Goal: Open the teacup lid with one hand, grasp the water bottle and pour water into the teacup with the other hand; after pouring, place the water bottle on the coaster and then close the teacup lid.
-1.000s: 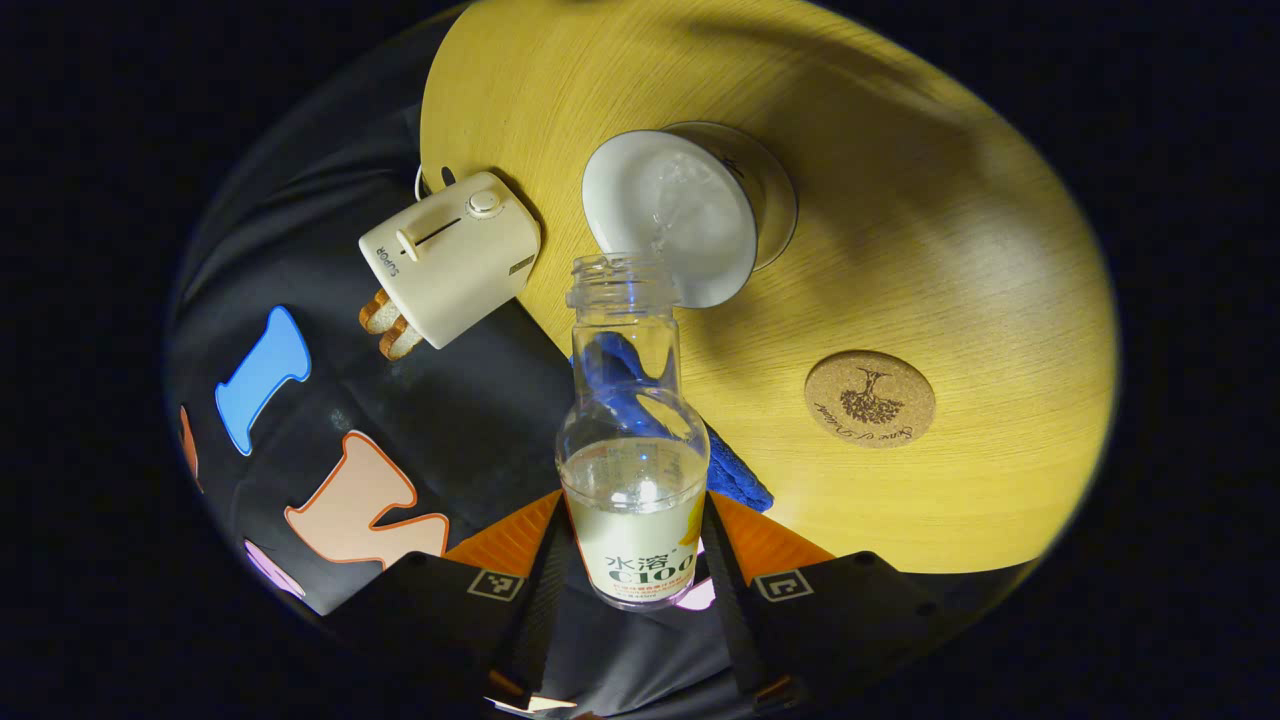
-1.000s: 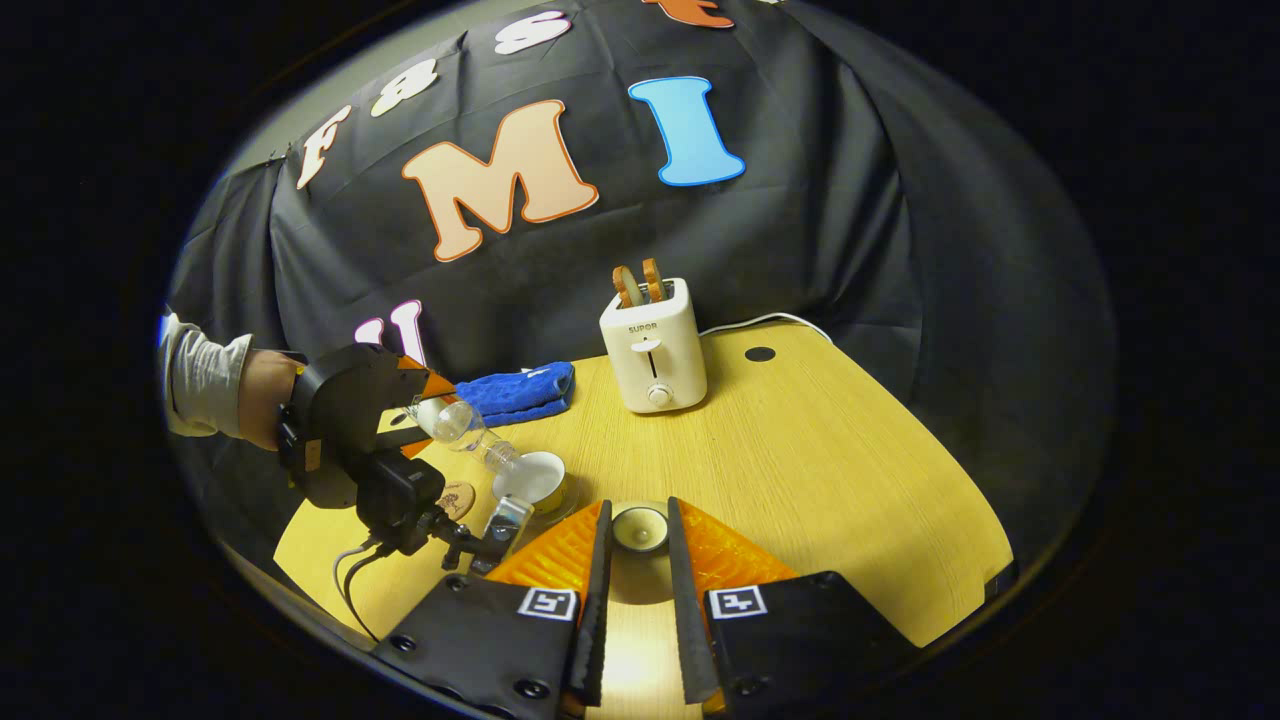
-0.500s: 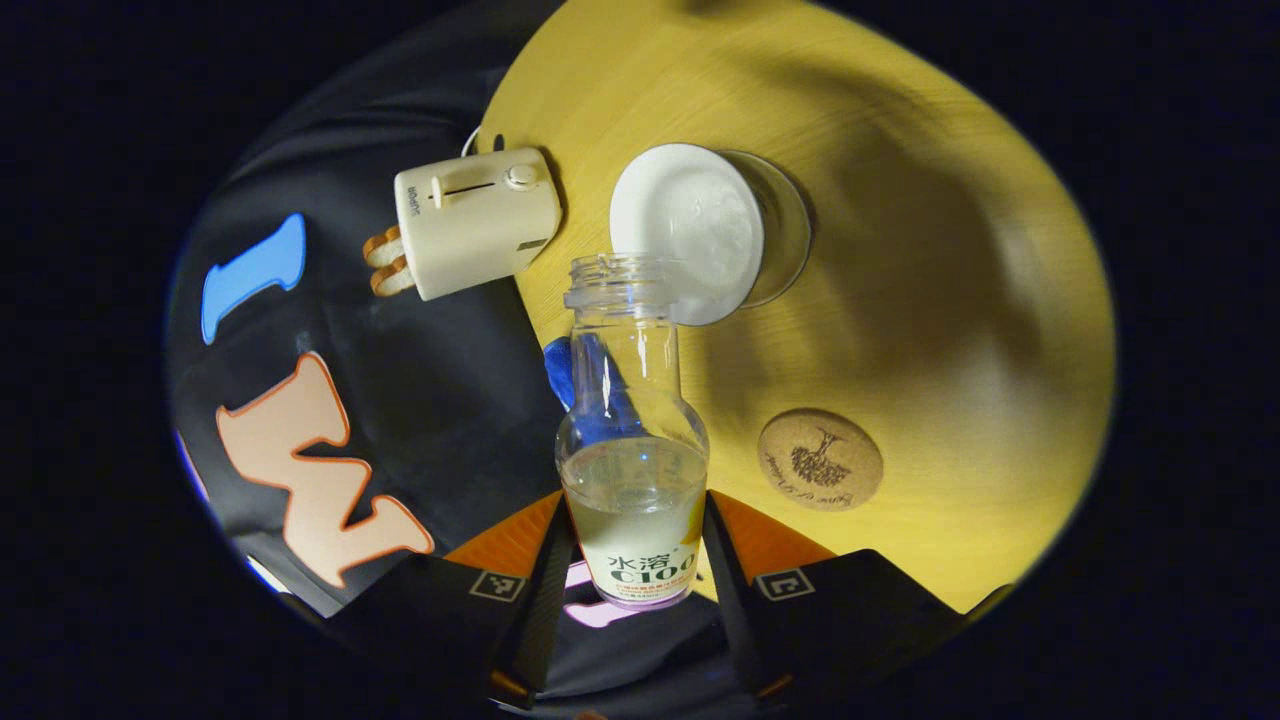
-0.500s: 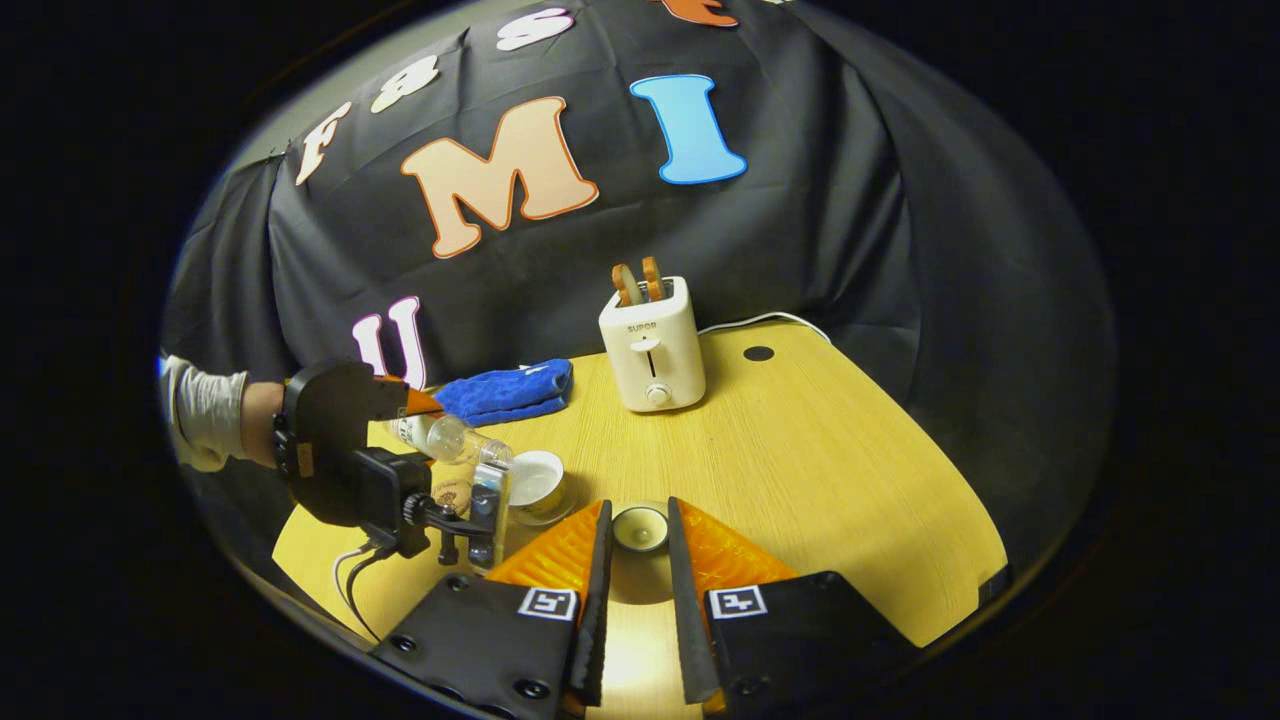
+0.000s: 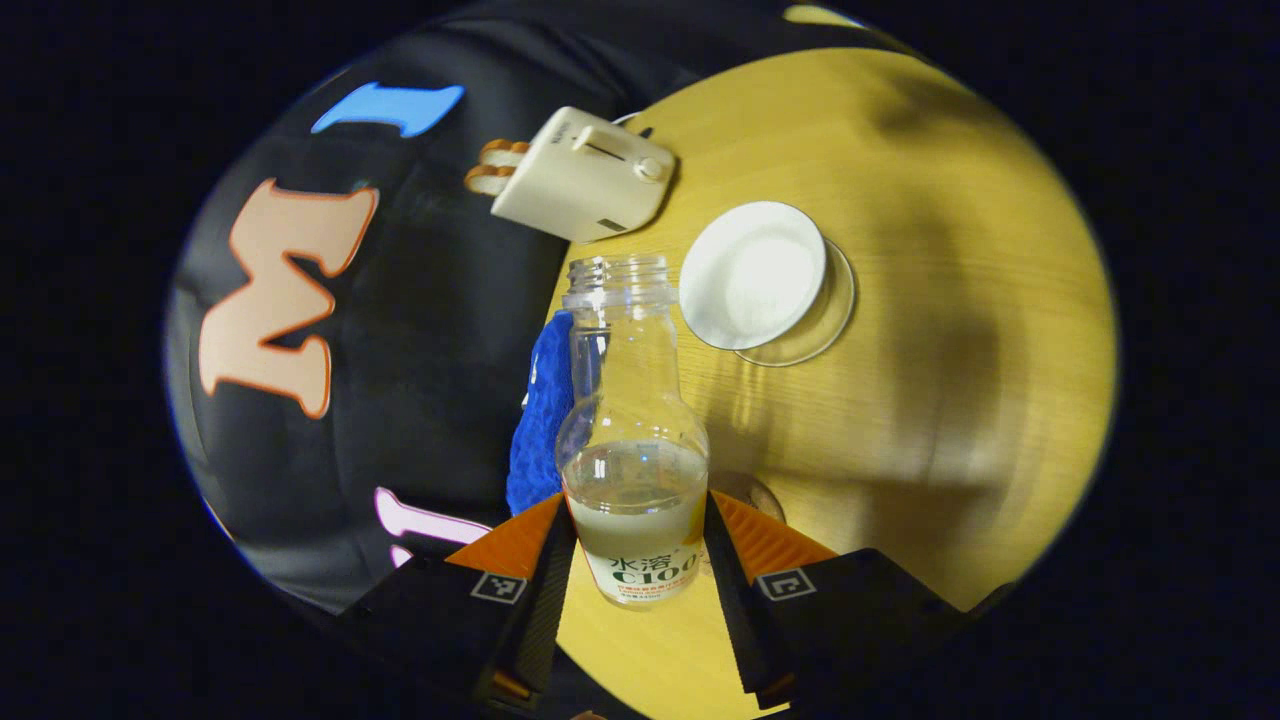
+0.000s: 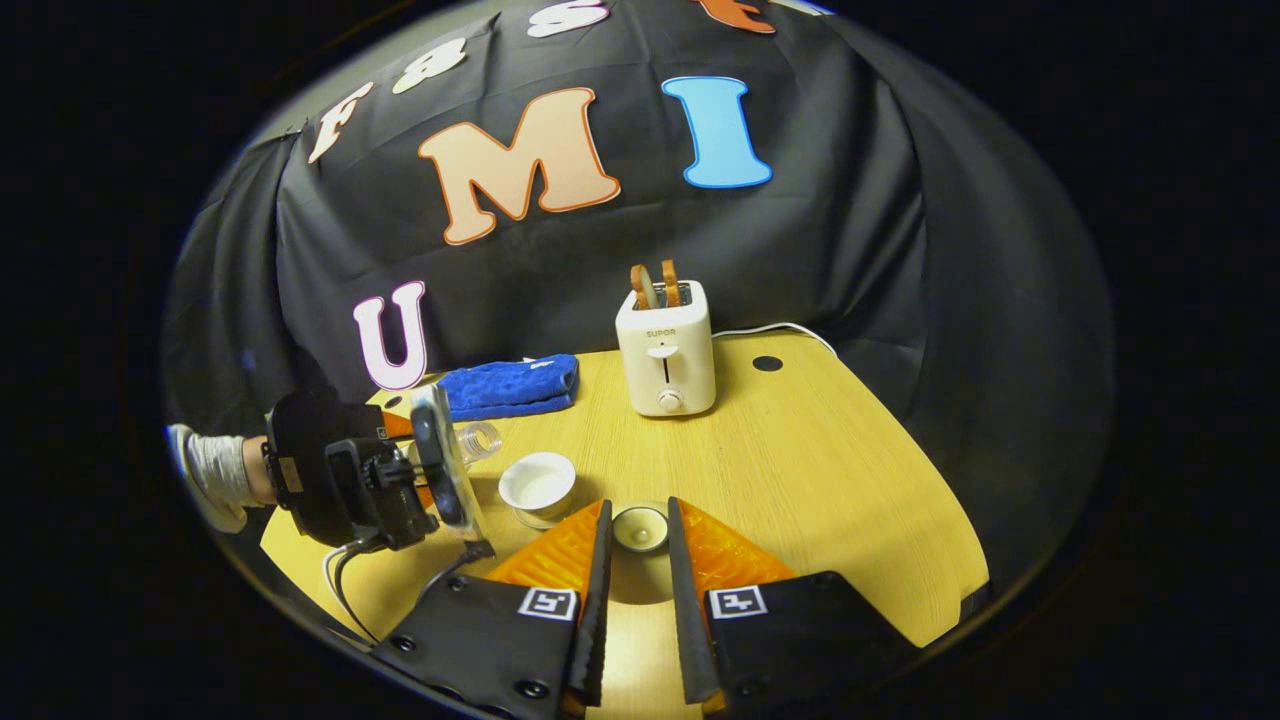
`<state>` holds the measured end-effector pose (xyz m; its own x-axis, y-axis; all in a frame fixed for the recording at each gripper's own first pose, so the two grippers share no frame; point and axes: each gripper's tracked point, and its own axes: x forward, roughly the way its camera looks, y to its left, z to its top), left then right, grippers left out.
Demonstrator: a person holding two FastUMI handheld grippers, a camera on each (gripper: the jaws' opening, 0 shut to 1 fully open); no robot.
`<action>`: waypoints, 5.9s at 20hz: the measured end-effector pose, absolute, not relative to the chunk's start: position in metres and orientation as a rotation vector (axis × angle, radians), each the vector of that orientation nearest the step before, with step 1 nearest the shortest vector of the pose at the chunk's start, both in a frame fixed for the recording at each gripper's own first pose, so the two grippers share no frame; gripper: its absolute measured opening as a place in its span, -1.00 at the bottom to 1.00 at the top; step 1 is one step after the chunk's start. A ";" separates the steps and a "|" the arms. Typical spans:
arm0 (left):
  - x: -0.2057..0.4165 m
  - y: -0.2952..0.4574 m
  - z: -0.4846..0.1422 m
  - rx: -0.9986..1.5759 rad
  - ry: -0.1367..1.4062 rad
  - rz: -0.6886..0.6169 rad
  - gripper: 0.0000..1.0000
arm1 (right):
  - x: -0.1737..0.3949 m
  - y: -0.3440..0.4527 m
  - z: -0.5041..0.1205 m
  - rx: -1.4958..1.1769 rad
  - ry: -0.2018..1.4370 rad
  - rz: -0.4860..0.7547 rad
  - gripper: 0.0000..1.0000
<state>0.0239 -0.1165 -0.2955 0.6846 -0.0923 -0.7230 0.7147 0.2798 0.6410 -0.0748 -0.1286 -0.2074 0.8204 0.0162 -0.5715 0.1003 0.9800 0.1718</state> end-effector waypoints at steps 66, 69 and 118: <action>-0.038 -0.031 -0.186 0.171 0.411 -0.220 0.94 | 0.044 0.001 -0.288 0.088 0.660 0.115 -0.32; -0.043 -0.027 -0.183 0.184 0.410 -0.207 0.94 | 0.047 0.004 -0.297 0.082 0.665 0.118 -0.32; 0.003 -0.004 -0.078 0.046 0.188 -0.099 0.92 | -0.001 -0.059 -0.085 0.001 0.176 -0.081 0.89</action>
